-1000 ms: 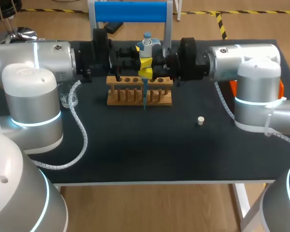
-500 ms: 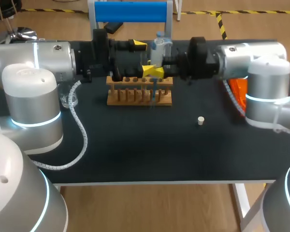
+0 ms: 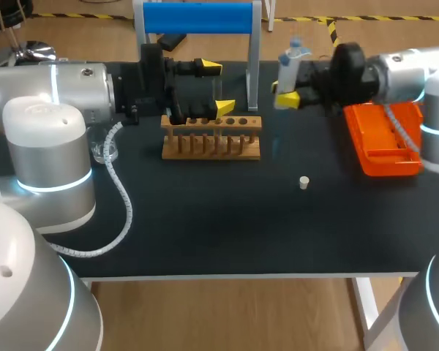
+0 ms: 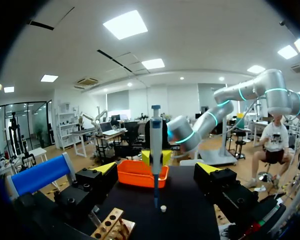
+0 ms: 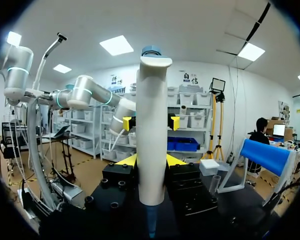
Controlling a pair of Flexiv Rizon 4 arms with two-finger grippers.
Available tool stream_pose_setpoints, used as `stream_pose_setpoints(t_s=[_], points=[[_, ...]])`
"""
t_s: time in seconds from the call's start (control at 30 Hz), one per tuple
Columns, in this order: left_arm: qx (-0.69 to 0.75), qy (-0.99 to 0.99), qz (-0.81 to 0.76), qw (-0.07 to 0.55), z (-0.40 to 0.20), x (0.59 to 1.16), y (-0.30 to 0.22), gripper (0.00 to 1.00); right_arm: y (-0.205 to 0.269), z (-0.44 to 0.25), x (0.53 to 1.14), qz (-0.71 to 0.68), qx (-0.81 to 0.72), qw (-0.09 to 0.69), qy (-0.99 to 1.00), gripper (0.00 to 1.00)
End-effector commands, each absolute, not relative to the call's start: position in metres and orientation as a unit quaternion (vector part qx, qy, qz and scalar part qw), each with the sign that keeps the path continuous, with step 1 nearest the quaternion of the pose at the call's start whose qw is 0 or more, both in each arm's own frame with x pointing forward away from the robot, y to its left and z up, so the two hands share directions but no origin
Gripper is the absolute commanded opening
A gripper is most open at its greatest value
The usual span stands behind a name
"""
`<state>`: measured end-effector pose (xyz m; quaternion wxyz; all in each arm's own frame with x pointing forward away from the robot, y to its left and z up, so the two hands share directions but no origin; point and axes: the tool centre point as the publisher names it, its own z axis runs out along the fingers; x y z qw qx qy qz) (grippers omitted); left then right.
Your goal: Invert the test tube, pick up the pipette, mount the tip to pipette, aspirate from beaker and dispense into the tube, eject the tip, return the pipette, and cap with the stopper.
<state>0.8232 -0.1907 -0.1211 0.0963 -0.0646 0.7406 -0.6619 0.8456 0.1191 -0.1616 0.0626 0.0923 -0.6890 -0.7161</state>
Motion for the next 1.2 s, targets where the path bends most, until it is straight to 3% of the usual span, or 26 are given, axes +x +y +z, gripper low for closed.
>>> stream_pose_setpoints(t_s=[0.03, 0.73, 1.2], points=[[-0.066, 0.739, -0.663, 0.099, -0.122, 0.823, -0.192, 1.00, 0.098, -0.162, 0.849, -0.707, 0.094, 0.065, -0.698, 0.00], [-0.066, 0.739, -0.663, 0.099, -0.122, 0.823, -0.192, 1.00, 0.098, -0.162, 0.849, -0.707, 0.094, 0.065, -0.698, 0.00], [-0.066, 0.739, -0.663, 0.099, -0.122, 0.823, -0.192, 1.00, 0.000, -0.130, 0.840, -0.741, 0.116, 0.114, -0.651, 0.00]])
